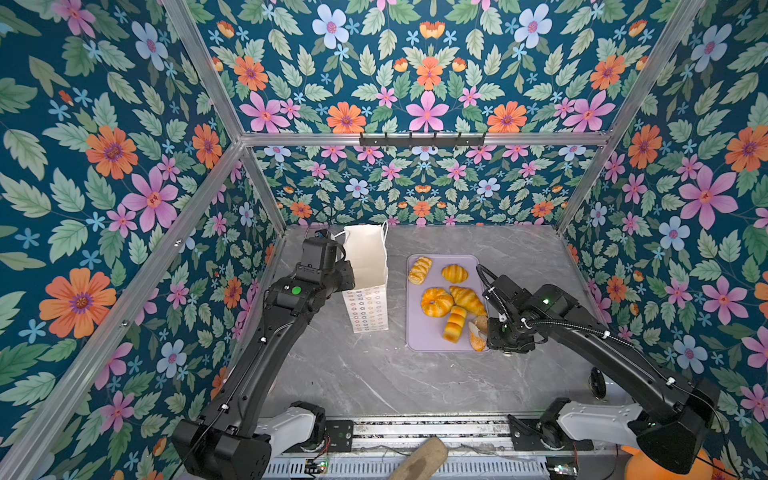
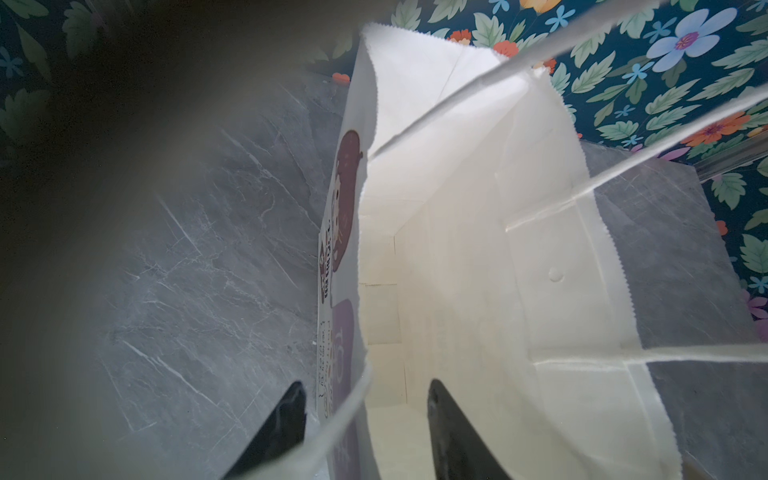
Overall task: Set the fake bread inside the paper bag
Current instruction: 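Lower the tongs in the right gripper beside the sesame-coated roll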
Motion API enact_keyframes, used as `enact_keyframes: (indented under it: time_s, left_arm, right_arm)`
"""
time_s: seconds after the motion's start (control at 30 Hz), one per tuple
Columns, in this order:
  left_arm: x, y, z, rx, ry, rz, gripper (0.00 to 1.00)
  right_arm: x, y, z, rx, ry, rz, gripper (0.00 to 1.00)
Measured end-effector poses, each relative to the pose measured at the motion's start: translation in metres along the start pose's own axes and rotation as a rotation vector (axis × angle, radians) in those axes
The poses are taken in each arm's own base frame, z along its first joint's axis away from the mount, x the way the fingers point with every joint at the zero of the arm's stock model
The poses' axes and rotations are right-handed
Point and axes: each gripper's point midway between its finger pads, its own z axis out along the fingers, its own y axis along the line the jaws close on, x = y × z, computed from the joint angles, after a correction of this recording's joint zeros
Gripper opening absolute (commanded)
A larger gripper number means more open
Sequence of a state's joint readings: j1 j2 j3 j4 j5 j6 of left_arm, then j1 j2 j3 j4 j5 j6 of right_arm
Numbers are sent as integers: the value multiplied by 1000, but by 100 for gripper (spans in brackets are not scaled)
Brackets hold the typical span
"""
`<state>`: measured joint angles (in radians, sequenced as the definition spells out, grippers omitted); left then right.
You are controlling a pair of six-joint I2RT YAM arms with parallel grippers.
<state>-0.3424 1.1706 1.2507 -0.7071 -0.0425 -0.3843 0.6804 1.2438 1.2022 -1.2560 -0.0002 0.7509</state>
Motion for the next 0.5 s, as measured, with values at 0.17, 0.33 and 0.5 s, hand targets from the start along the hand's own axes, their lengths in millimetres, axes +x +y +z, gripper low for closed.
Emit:
enact_keyframes:
  time_s: [0.17, 0.33, 0.5]
  left_arm:
    - [0, 0, 1, 1, 0, 2, 49]
    - [1, -1, 2, 6, 5, 3, 49]
    - [1, -1, 2, 6, 6, 3, 49]
  right_arm:
    - [0, -2, 3, 21, 5, 11, 47]
    - [1, 0, 6, 21, 9, 15, 47]
    - [1, 5, 2, 8, 4, 8, 47]
